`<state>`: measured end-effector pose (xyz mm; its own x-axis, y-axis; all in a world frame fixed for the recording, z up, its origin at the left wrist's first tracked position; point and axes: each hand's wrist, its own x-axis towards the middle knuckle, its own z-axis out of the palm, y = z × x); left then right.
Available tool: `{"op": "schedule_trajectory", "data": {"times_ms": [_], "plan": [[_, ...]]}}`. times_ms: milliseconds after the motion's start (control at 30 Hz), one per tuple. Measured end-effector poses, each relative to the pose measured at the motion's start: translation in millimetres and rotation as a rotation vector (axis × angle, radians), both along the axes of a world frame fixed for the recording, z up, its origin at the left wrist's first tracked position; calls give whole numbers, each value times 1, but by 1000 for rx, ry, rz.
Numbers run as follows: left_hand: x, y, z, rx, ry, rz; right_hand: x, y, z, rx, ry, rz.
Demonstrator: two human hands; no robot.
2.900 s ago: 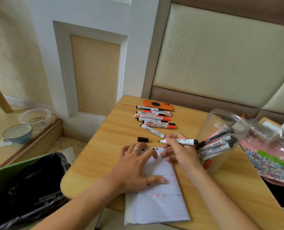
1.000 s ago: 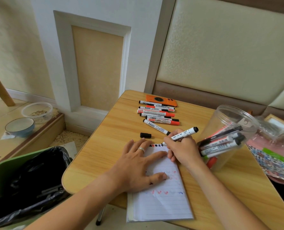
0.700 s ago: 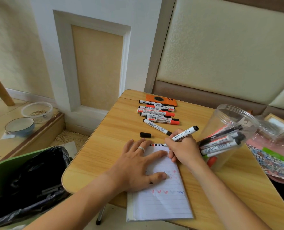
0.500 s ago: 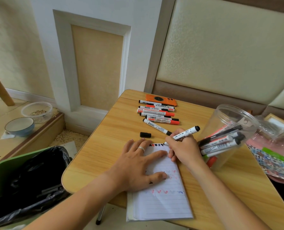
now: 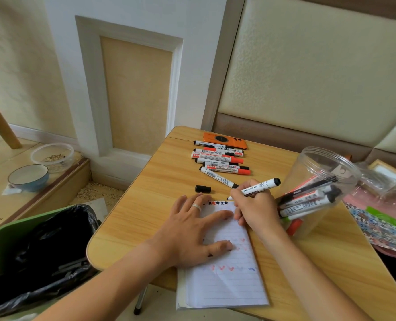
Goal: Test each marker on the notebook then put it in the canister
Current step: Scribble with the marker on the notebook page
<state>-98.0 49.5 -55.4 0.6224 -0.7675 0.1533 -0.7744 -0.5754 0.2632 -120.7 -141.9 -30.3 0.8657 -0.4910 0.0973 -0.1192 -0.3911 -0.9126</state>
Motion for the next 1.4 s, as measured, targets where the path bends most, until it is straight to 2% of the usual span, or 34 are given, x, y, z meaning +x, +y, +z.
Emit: {"op": "schedule_trajectory", "data": {"times_ms": [200,333,400,533,633,867,1233,1400], "plan": [[6,-2,2,-239,49,110,-9,25,-2,145,-94,-90],[24,-9,5,-409,74,252,-15,34,-3,127,-78,-63],[34,-12,4,-410,63,303,-17,37,-4,81,-85,-48],[47,-18,-1,-274,-19,371,-19,40,-4,30,-115,23],[48,-20,0,-303,-3,392,-20,40,-4,68,-118,62],[41,-19,1,-544,-14,336,-21,39,-1,136,-199,37],[39,-14,2,-578,-76,228,-23,39,2,246,-208,118],[37,-9,4,-574,-91,138,-22,40,4,228,-191,135]]}}
